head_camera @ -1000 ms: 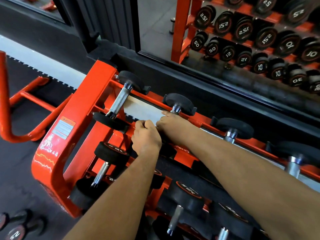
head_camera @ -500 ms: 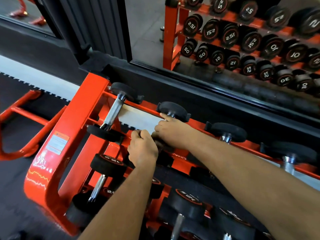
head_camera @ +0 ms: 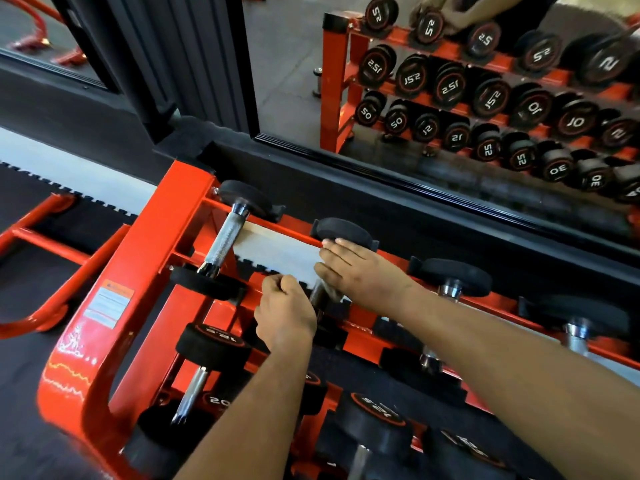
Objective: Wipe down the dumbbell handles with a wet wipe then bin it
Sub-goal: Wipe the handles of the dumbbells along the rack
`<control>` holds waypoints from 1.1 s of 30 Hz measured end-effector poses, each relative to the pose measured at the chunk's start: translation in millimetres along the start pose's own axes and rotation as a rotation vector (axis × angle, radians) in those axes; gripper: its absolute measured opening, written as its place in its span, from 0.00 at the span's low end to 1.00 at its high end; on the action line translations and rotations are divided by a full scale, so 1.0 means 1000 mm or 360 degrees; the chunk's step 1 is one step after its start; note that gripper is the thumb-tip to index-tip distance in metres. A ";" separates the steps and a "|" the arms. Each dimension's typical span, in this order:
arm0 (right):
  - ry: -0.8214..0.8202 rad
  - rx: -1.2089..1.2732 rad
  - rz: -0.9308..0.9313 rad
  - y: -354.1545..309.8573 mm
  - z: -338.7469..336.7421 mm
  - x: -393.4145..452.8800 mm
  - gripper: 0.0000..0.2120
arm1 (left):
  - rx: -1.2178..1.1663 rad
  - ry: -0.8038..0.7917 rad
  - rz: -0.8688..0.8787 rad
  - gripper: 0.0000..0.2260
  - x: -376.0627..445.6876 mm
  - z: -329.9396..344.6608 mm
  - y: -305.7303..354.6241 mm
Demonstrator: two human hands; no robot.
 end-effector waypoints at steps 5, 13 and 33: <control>0.0063 -0.0218 -0.0061 -0.011 -0.015 0.024 0.24 | 0.0006 -0.0011 -0.0019 0.15 0.000 -0.001 0.000; 0.0242 0.0498 0.0423 0.006 -0.003 -0.038 0.25 | 0.0042 -0.0033 -0.0004 0.18 -0.001 0.000 0.002; 0.0895 0.3824 0.2448 0.002 0.054 -0.006 0.07 | 0.0072 -0.0021 0.0002 0.14 0.003 0.002 0.000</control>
Point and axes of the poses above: each hand's wrist, its own x-axis towards the middle knuckle, its own z-axis out of the palm, y = z × x, the point moved 9 cm from there along x, towards the middle knuckle, and after that the axes turned 14 degrees about x, right-handed, at the moved point
